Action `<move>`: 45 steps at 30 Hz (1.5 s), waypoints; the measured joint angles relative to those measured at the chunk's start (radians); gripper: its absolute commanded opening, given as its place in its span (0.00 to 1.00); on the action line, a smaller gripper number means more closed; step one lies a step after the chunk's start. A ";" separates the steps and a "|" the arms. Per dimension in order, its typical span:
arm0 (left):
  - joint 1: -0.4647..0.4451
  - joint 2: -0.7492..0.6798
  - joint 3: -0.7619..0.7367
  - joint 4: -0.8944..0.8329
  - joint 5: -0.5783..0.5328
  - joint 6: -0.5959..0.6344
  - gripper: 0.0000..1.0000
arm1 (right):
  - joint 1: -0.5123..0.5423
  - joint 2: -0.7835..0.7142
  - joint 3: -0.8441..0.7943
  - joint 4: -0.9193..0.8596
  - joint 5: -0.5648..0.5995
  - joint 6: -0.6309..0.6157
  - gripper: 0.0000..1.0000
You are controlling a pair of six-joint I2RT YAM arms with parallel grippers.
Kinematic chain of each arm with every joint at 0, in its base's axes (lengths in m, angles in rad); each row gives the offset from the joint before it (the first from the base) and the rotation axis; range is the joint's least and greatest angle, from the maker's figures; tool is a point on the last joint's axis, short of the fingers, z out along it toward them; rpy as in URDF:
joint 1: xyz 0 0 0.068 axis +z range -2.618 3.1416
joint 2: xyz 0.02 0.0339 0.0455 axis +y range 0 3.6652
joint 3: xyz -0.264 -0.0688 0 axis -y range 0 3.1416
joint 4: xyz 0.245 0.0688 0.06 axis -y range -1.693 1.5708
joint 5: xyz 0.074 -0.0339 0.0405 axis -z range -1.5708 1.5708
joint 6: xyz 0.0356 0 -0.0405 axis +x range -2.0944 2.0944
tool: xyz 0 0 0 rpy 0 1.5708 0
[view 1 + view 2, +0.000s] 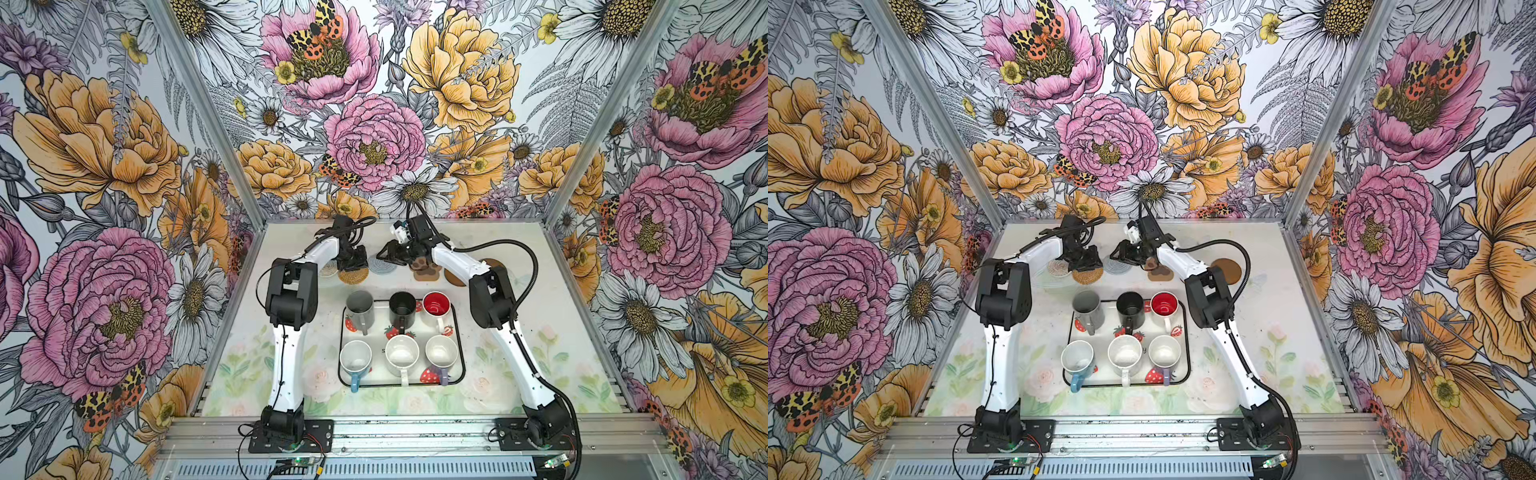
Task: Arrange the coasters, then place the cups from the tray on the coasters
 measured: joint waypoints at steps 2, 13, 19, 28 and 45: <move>0.006 0.008 0.014 0.000 0.000 -0.002 0.34 | 0.004 0.011 0.017 0.000 0.000 0.004 0.43; 0.021 0.057 0.087 0.000 0.016 -0.027 0.34 | 0.005 0.024 0.003 0.001 0.034 0.018 0.41; 0.023 0.074 0.113 0.000 0.022 -0.031 0.34 | 0.004 0.013 -0.043 0.032 0.034 0.019 0.40; 0.025 0.097 0.149 0.000 0.025 -0.054 0.34 | 0.004 -0.041 -0.142 0.071 0.050 0.019 0.38; 0.008 0.118 0.180 0.011 0.025 -0.072 0.35 | 0.004 -0.084 -0.212 0.082 0.082 0.006 0.37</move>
